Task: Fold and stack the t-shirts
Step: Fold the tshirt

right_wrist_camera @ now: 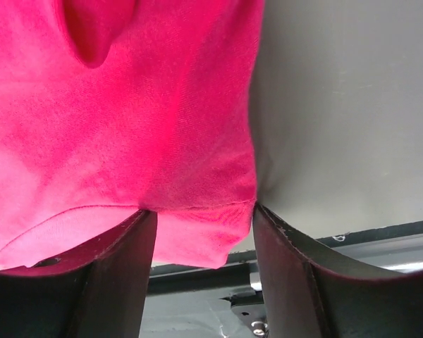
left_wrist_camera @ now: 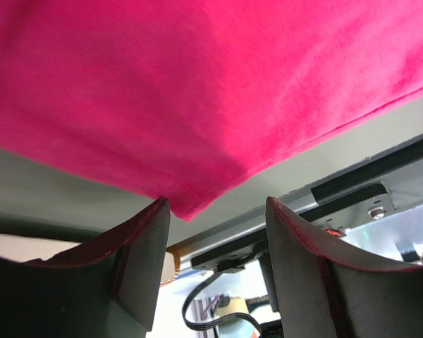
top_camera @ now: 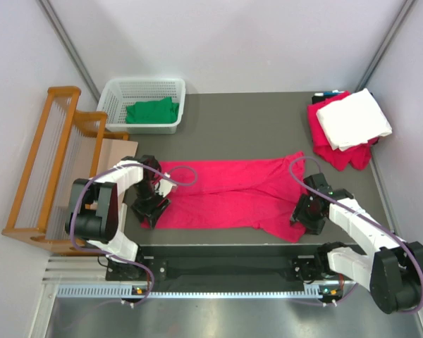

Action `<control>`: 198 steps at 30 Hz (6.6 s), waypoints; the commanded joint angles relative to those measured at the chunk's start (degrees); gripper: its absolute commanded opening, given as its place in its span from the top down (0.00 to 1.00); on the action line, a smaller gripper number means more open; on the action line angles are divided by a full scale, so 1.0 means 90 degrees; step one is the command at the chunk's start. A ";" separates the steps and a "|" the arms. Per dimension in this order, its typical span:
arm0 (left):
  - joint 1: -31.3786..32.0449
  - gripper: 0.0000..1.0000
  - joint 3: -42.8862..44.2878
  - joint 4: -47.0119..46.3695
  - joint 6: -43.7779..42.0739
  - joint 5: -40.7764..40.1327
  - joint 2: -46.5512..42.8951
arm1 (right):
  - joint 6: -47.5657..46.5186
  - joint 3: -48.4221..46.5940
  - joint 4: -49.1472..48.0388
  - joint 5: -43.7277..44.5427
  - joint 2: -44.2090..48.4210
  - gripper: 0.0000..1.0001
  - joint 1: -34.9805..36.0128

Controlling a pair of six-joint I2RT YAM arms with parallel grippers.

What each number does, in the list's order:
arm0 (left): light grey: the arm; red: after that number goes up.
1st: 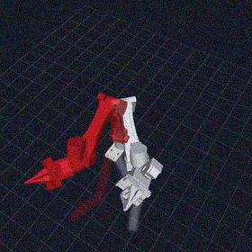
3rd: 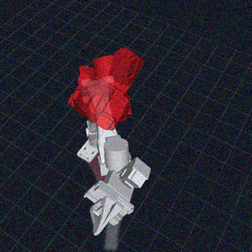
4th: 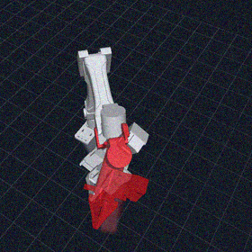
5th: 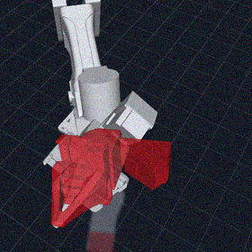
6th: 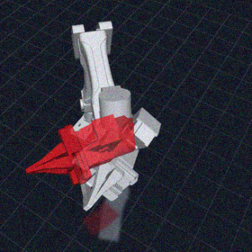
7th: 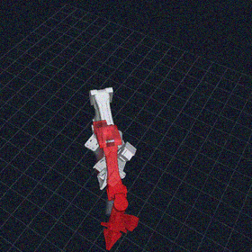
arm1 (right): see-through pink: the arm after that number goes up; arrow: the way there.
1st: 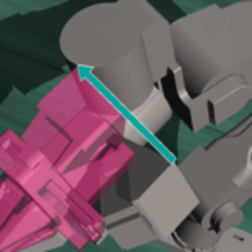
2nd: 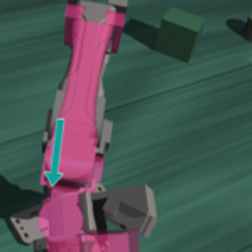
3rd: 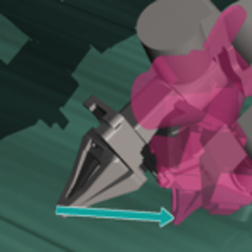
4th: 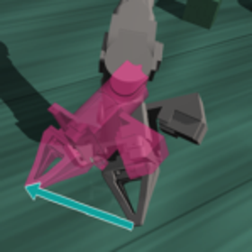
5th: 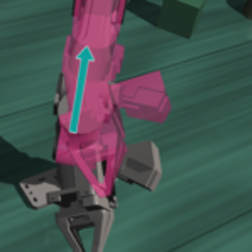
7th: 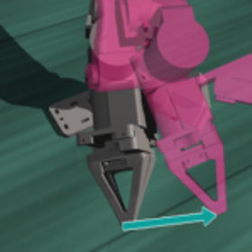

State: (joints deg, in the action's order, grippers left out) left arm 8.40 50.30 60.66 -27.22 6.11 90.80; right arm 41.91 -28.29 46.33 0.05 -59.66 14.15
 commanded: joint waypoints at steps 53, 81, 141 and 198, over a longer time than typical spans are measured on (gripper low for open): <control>-0.0328 1.00 0.1569 0.0262 -0.0061 -0.1382 -0.0997 | 0.0343 -0.2803 0.2088 0.0452 0.1725 0.94 0.0068; -0.0338 1.00 0.2009 -0.0021 0.0056 -0.1128 -0.0207 | 0.0119 -0.1183 0.1337 -0.0484 0.1453 0.50 0.0010; -0.0338 1.00 0.1403 0.0095 0.0124 -0.0708 -0.0763 | 0.0343 -0.0987 0.1814 0.0218 0.2409 1.00 0.0058; -0.0201 1.00 0.6263 -0.0549 0.0437 -0.1225 0.4410 | -0.0487 -0.4170 -0.2052 -0.0123 -0.4562 1.00 -0.1524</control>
State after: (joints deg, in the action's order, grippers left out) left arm 6.66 98.70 58.89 -24.08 -2.70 124.92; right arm 38.57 -60.34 30.89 -0.73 -98.35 0.93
